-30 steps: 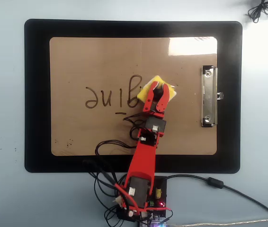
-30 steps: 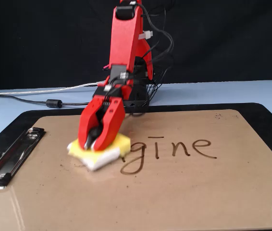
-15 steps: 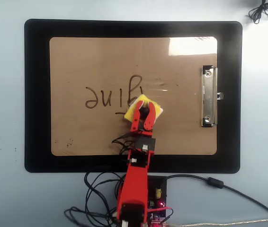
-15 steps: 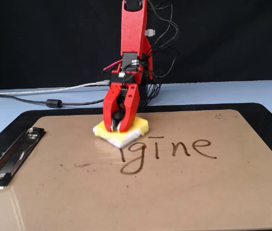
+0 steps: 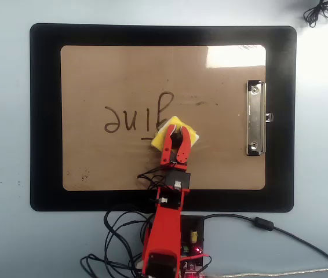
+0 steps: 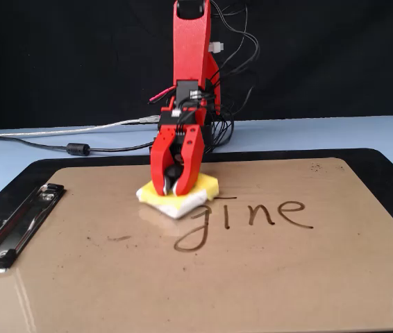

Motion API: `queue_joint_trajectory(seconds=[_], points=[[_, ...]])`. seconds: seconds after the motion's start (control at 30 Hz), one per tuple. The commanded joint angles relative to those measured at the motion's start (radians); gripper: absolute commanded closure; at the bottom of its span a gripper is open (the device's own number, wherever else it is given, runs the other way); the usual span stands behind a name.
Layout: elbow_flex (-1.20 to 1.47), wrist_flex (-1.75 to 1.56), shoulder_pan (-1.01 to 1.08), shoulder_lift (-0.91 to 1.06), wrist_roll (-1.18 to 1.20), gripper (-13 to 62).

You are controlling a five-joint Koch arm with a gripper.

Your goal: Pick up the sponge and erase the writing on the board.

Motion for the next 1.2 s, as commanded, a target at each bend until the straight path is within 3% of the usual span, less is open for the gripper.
queue_joint_trajectory(seconds=[0.0, 0.23, 0.37, 0.5, 0.6, 0.9, 0.97, 1.17], points=[[0.002, -0.006, 0.021, 0.018, -0.015, 57.3], [-0.52, 0.055, 0.017, -0.411, -0.017, 57.3], [-0.314, 0.08, 0.017, -0.213, -0.017, 57.3], [-0.026, 0.092, -0.011, 0.11, -0.02, 57.3], [-0.012, 0.152, -0.104, 0.156, -0.025, 57.3], [-0.574, 0.272, -0.239, -0.348, -0.048, 57.3], [-0.569, 0.383, -0.25, -0.293, -0.048, 57.3], [-0.227, 0.597, -0.244, 0.209, -0.048, 57.4]])
